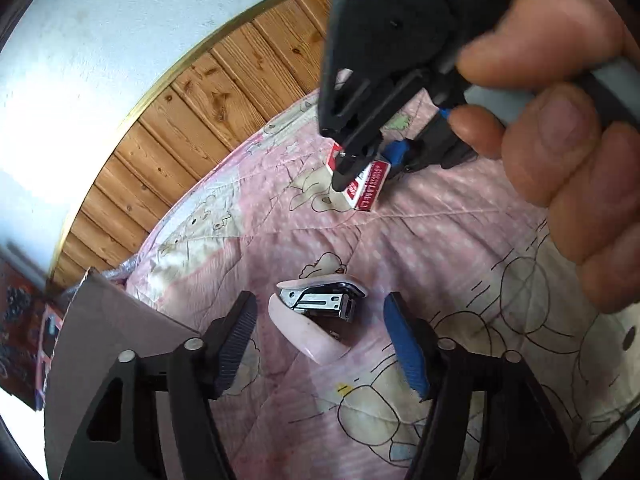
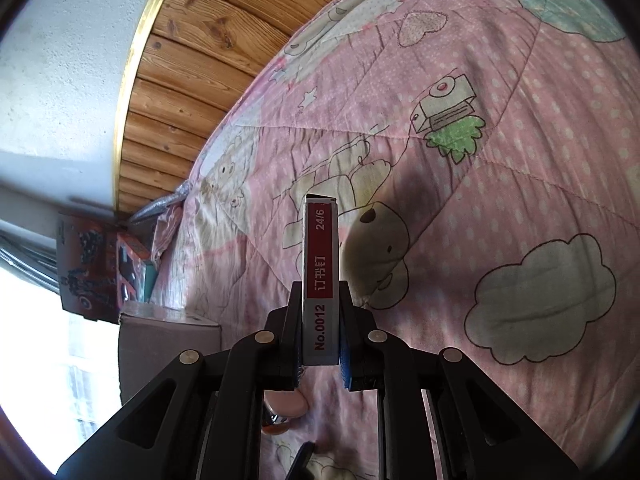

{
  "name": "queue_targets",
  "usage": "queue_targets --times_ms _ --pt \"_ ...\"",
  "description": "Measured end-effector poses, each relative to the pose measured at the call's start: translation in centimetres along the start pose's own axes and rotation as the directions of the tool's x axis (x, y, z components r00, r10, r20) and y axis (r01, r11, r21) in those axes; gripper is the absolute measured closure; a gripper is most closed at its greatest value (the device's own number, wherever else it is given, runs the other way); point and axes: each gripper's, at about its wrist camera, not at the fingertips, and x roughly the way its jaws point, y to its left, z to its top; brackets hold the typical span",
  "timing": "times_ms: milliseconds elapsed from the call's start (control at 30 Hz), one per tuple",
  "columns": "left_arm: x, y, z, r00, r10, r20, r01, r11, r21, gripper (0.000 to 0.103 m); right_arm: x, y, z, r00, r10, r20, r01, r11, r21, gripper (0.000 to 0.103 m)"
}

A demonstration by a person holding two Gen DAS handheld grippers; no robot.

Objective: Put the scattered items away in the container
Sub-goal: 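Close the left tool on the pink stapler while the right tool holds the staple box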

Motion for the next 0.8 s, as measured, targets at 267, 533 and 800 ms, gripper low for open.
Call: queue_targets --times_ms 267,533,800 --pt "3.1 9.2 -2.4 0.894 -0.447 0.038 0.346 0.633 -0.693 0.037 -0.2 0.4 -0.2 1.0 0.01 -0.006 -0.01 1.0 -0.018 0.088" --pt "3.6 8.1 -0.5 0.888 -0.459 0.013 0.342 0.643 -0.685 0.07 0.3 -0.4 -0.9 1.0 0.017 -0.015 -0.017 1.0 0.0 0.088" --pt "3.8 3.1 5.4 0.931 -0.361 -0.06 0.315 0.873 -0.373 0.076 -2.9 -1.7 -0.5 0.997 -0.031 0.066 0.031 0.999 -0.011 0.088"
